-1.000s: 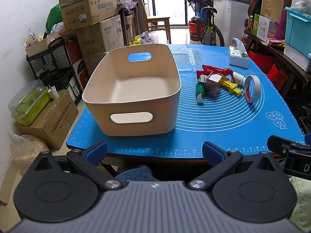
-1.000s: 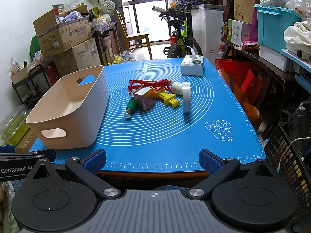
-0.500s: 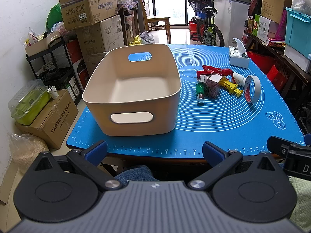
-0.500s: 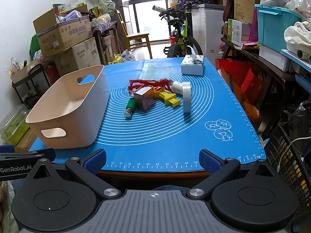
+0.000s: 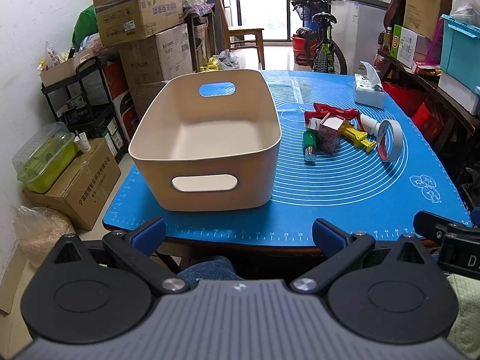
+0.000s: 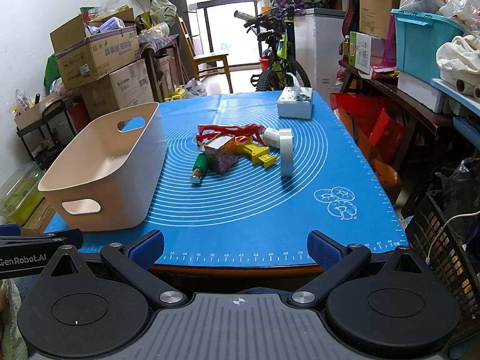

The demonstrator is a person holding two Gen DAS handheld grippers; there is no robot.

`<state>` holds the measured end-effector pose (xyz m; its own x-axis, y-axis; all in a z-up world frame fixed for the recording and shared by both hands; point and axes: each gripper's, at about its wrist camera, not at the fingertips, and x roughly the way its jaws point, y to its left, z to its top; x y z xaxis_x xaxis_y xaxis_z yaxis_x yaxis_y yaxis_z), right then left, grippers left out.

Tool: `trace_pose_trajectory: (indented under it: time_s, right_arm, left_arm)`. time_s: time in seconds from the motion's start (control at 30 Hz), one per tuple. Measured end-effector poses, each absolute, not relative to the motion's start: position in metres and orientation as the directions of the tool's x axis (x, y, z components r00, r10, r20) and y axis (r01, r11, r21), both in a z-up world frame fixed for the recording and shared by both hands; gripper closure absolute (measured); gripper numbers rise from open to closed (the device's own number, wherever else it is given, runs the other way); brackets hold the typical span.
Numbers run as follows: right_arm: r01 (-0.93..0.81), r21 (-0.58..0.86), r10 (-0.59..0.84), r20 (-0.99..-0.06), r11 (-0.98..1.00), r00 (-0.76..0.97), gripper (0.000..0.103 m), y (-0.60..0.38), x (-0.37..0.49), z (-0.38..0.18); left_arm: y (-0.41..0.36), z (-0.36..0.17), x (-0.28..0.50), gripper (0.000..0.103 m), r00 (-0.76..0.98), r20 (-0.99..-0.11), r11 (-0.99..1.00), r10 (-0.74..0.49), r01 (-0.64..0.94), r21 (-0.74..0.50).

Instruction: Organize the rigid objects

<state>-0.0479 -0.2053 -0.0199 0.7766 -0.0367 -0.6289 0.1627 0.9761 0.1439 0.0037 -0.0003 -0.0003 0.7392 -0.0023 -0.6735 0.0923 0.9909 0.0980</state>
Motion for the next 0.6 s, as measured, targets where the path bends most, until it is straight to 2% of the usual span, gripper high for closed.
trace_pose_trajectory:
  time_s: [0.3,0.6]
  right_arm:
    - [0.196,0.141,-0.058,-0.652,0.970,0.756,0.002,-0.207,-0.043,-0.018]
    - [0.180,0.122,-0.060,-0.644,0.976,0.762,0.002,-0.206,-0.020,0.002]
  left_arm:
    - [0.013,0.012,0.010,0.000,0.735,-0.678,0.998,-0.019,0.053,0.029]
    - [0.037,0.045,0.053,0.000,0.766,-0.641,0.999,0.036,-0.029,0.022]
